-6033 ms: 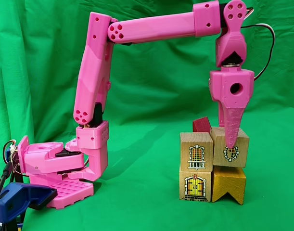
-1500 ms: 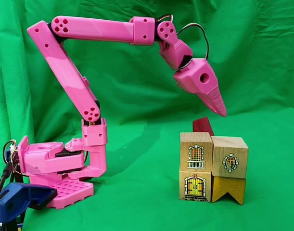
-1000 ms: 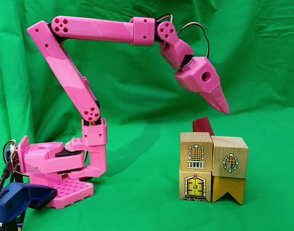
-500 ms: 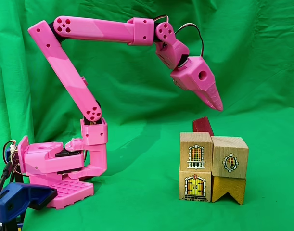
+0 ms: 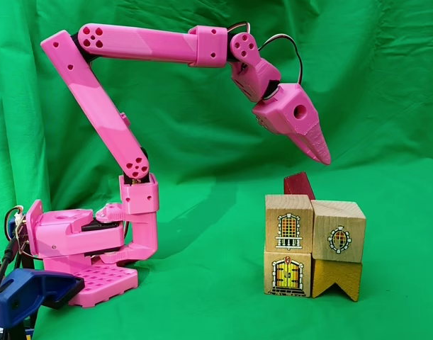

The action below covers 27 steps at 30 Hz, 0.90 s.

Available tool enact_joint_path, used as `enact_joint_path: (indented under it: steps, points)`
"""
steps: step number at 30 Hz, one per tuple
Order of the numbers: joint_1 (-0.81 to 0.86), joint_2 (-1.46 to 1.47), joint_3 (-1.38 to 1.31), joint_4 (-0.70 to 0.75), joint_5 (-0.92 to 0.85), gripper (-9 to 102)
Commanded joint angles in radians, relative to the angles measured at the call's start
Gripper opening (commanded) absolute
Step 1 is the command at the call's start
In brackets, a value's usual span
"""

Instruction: Grasp some building blocks and build the house on the picture.

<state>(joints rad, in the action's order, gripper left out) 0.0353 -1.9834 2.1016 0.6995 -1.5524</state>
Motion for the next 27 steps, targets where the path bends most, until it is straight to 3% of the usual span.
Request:
enact_joint_path:
  steps: [1, 5, 20, 27]
  points:
    - [0.005, -0.012, -0.009, 0.002, 0.006, 4]
    - [0.005, -0.012, -0.005, 0.002, 0.046, 4]
    - [0.029, -0.011, -0.005, 0.002, 0.543, 4]
    - [0.081, -0.003, 0.0, 0.003, 0.632, 4]
